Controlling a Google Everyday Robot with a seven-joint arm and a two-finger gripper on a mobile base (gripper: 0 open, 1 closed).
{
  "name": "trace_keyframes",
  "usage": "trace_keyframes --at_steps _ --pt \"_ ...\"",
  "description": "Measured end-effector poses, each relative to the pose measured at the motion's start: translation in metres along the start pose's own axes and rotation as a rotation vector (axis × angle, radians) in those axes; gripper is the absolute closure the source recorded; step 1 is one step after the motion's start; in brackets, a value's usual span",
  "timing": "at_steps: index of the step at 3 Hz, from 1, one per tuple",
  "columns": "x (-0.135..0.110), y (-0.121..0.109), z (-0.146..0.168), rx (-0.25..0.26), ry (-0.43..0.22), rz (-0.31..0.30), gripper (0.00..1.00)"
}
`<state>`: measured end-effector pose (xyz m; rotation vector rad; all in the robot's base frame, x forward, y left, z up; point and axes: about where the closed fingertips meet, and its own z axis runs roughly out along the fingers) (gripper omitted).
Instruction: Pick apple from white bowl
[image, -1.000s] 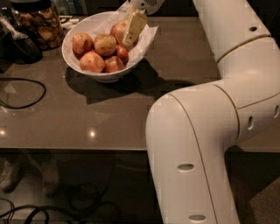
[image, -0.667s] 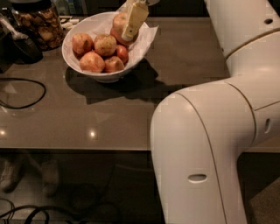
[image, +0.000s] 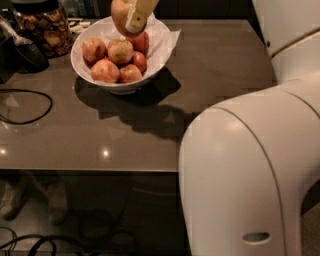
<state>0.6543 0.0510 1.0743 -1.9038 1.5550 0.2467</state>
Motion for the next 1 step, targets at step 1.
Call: trace_keyframes --at_steps 1 --pt "-0.0275 0.0160 -0.0229 0.013 -0.023 -0.060 1.00"
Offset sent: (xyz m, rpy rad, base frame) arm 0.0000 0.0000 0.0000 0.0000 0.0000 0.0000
